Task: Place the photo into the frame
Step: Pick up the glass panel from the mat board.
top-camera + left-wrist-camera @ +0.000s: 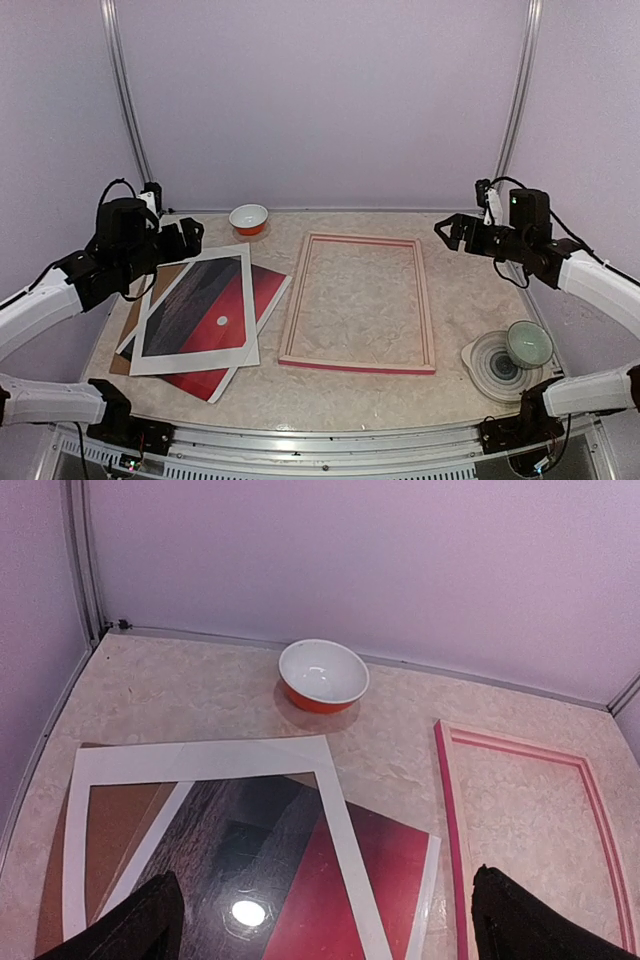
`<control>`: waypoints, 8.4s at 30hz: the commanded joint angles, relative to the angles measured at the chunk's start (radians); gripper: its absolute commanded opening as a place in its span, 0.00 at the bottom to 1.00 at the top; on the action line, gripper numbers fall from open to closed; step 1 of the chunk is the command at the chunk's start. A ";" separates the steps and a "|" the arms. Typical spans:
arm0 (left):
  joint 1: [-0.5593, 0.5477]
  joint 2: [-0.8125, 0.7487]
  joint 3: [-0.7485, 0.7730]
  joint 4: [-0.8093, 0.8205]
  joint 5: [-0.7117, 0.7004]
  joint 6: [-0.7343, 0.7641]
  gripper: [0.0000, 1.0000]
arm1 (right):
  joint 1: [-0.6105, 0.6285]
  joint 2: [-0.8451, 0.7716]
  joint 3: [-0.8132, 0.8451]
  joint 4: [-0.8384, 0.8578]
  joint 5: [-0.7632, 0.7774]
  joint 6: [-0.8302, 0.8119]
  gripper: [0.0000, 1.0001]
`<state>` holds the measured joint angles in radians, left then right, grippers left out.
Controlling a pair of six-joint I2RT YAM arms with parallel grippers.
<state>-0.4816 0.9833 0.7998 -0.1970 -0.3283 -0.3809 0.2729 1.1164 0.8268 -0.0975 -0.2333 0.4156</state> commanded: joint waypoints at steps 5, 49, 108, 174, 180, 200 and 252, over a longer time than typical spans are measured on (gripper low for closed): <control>-0.081 0.137 0.029 -0.011 -0.106 -0.098 0.99 | 0.057 0.185 0.112 -0.145 -0.038 0.027 0.99; 0.086 0.184 -0.363 0.305 0.114 -0.325 0.99 | 0.703 1.143 1.045 -0.187 -0.085 0.457 0.99; 0.052 0.125 -0.643 0.614 0.308 -0.354 0.98 | 0.756 1.360 1.153 -0.168 -0.039 0.903 0.99; -0.067 0.301 -0.652 0.782 0.367 -0.452 0.96 | 0.762 1.288 1.119 -0.208 -0.031 0.817 0.99; -0.080 0.309 -0.650 0.812 0.386 -0.469 0.93 | 0.764 1.295 1.100 -0.196 -0.057 0.836 0.99; 0.232 0.182 -0.310 0.200 0.040 -0.373 0.99 | 0.759 1.345 1.127 -0.165 -0.099 0.837 0.99; 0.418 0.444 -0.322 0.261 0.151 -0.388 0.99 | 0.743 1.281 0.988 0.005 -0.167 0.849 0.99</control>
<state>-0.0532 1.4338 0.5091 0.0963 -0.2276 -0.7563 1.0199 2.4207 1.8530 -0.1040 -0.4007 1.2449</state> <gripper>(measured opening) 0.989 0.992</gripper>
